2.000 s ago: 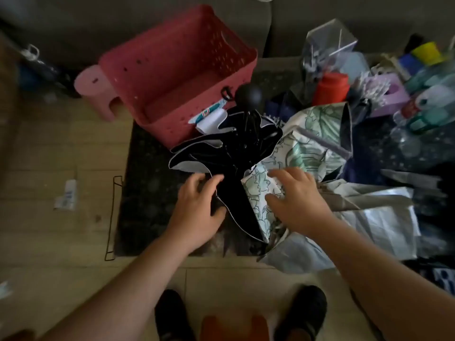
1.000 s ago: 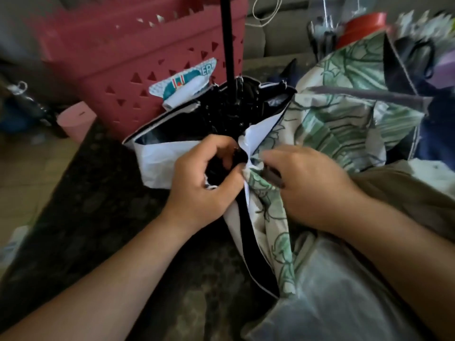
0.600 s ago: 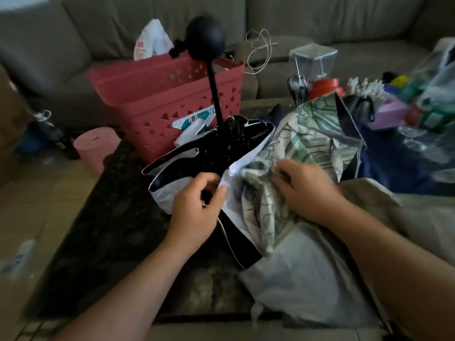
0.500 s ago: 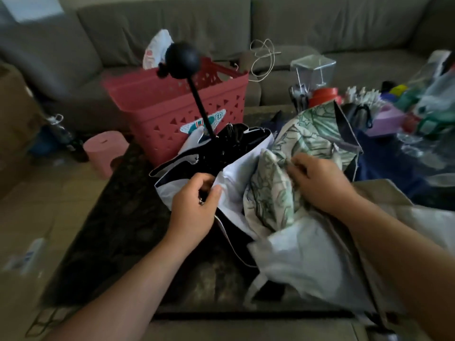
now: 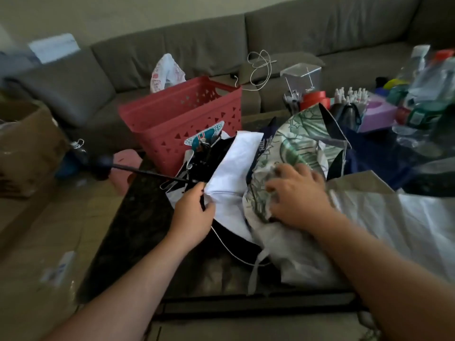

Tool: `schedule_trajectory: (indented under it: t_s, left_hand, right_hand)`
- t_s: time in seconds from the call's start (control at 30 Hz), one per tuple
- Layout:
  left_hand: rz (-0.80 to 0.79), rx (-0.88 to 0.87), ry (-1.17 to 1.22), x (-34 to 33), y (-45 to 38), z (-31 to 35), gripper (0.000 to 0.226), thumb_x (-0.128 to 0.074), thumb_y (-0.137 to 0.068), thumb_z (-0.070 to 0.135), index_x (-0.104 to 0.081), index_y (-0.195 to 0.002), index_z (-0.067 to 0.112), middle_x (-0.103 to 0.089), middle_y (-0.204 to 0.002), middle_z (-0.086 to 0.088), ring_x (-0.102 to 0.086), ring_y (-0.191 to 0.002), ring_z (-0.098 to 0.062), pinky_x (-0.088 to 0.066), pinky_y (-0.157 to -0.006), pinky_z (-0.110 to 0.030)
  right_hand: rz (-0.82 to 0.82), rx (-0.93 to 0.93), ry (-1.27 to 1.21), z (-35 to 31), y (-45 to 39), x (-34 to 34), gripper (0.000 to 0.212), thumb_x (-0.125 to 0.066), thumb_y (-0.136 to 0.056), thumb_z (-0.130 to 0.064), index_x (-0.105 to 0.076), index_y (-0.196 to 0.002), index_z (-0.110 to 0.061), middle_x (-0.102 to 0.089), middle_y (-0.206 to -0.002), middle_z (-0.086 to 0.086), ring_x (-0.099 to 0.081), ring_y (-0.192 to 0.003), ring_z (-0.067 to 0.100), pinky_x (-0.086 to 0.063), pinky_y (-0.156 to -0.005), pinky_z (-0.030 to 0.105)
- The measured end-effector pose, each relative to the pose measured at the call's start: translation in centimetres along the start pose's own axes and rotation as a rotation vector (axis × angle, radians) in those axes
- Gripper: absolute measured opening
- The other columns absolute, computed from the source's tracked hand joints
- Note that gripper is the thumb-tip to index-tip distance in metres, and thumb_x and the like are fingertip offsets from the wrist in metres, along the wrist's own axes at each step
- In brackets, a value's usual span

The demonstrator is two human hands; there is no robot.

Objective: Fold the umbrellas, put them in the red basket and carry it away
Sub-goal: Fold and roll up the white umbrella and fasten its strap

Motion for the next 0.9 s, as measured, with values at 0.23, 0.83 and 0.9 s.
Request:
schedule_trajectory:
  t_s: [0.23,0.83,0.9]
  left_hand:
    - [0.106,0.362,0.360,-0.5,1.8,-1.9,0.031,-0.076,-0.086,0.005,-0.073,-0.098,0.033,-0.078,-0.106,0.005,-0.073,-0.100,-0.020,-0.060,-0.095,-0.047]
    - [0.120,-0.304,-0.278,9.5,-1.3,2.7,0.024,-0.068,-0.093,0.040,-0.057,-0.106,0.023,-0.059,-0.094,0.008,-0.060,-0.090,-0.020,-0.043,-0.070,-0.035]
    - [-0.059,-0.322,-0.356,6.5,-2.3,2.2,0.038,-0.067,-0.093,0.045,-0.062,-0.126,0.027,-0.060,-0.124,0.003,-0.056,-0.118,-0.023,-0.049,-0.092,-0.039]
  right_hand:
    - [-0.052,-0.070,-0.190,4.4,-0.5,-2.0,0.034,-0.061,-0.092,-0.057,-0.064,-0.126,-0.052,-0.046,-0.151,-0.008,-0.034,-0.141,0.031,-0.034,-0.114,0.050]
    - [-0.262,-0.156,0.196,0.1,-2.1,-2.8,0.051,-0.048,-0.085,-0.082,-0.052,-0.127,-0.055,-0.031,-0.146,0.000,-0.030,-0.136,0.039,-0.034,-0.112,0.059]
    - [-0.397,-0.199,0.203,-1.2,-3.4,-1.0,0.051,-0.051,-0.083,-0.081,-0.059,-0.125,-0.052,-0.042,-0.143,0.006,-0.040,-0.134,0.040,-0.034,-0.116,0.057]
Point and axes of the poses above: each hand's wrist, its own y-axis away from the middle knuckle, its own x-axis out of the back of the hand, z = x × y, the point moved 3 cm from there along -y, towards the middle knuckle
